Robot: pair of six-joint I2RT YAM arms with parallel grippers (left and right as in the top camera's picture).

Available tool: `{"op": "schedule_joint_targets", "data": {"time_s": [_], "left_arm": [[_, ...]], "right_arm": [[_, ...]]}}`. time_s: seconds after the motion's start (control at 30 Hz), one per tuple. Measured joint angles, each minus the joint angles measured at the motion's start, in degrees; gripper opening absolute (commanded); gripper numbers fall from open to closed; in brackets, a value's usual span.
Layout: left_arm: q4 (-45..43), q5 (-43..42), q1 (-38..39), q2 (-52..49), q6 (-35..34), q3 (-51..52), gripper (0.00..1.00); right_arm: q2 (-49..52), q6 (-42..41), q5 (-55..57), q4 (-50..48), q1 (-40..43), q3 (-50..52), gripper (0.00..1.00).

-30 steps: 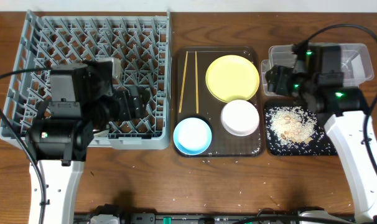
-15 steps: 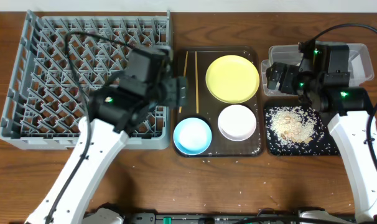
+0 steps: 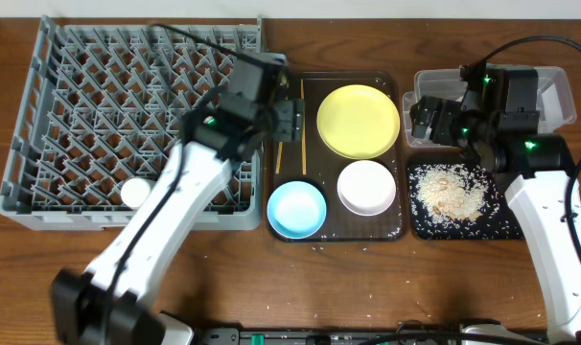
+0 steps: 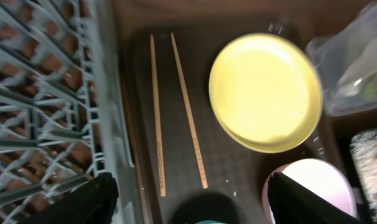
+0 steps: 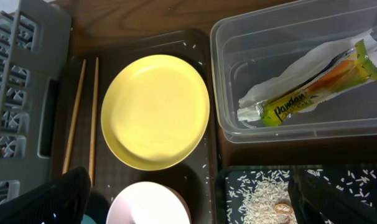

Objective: Sort waste into correct bins and load items into the dishwasher

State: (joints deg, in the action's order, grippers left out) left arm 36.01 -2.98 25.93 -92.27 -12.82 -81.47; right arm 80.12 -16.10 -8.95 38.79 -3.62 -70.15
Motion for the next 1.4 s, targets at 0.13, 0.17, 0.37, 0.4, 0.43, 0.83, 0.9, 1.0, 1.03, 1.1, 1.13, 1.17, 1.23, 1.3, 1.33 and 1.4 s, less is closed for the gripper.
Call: {"op": "schedule_joint_targets", "data": {"time_s": [0.13,0.17,0.37,0.4,0.43,0.83,0.9,1.0,1.03,1.1,1.13,1.17,1.23,1.3,1.33,1.4], "left_arm": [[-1.2,0.0,1.6,-4.7,1.2,-0.5,0.7],[-1.4,0.0,2.0,-5.8,1.6,-0.5,0.68],[-5.1,0.0,2.4,-13.8,2.6,-1.3,0.55],[-6.0,0.0,2.4,-15.1,2.6,-1.3,0.55],[-6.7,0.0,2.4,-16.6,2.6,-1.3,0.55],[-11.2,0.0,2.4,-27.6,1.9,-1.3,0.41],[-11.6,0.0,2.4,-28.6,1.7,-1.3,0.39],[-11.8,0.2,2.4,-29.1,1.6,-1.5,0.31],[-11.9,0.2,2.4,-29.2,1.6,-1.6,0.27],[-11.8,0.3,2.4,-29.5,1.4,-1.8,0.21],[-11.8,0.3,2.4,-29.6,1.3,-1.9,0.19],[-11.6,0.4,2.4,-29.7,1.1,-2.1,0.12],[-11.4,0.4,2.4,-29.8,1.3,-2.2,0.08],[-11.4,0.4,2.4,-29.8,1.1,-2.2,0.08],[-11.4,0.4,2.4,-29.8,1.0,-2.3,0.08],[-11.4,0.4,2.4,-29.8,1.0,-2.3,0.08]], "right_arm": [[0.0,0.0,0.0,0.0,0.0,0.0,0.99],[0.0,0.0,0.0,0.0,0.0,0.0,0.99],[0.0,0.0,0.0,0.0,0.0,0.0,0.99],[0.0,0.0,0.0,0.0,0.0,0.0,0.99],[0.0,0.0,0.0,0.0,0.0,0.0,0.99],[0.0,0.0,0.0,0.0,0.0,0.0,0.99],[0.0,0.0,0.0,0.0,0.0,0.0,0.99],[0.0,0.0,0.0,0.0,0.0,0.0,0.99],[0.0,0.0,0.0,0.0,0.0,0.0,0.99],[0.0,0.0,0.0,0.0,0.0,0.0,0.99],[0.0,0.0,0.0,0.0,0.0,0.0,0.99],[0.0,0.0,0.0,0.0,0.0,0.0,0.99],[0.0,0.0,0.0,0.0,0.0,0.0,0.99],[0.0,0.0,0.0,0.0,0.0,0.0,0.99],[0.0,0.0,0.0,0.0,0.0,0.0,0.99],[0.0,0.0,0.0,0.0,0.0,0.0,0.99]]}}
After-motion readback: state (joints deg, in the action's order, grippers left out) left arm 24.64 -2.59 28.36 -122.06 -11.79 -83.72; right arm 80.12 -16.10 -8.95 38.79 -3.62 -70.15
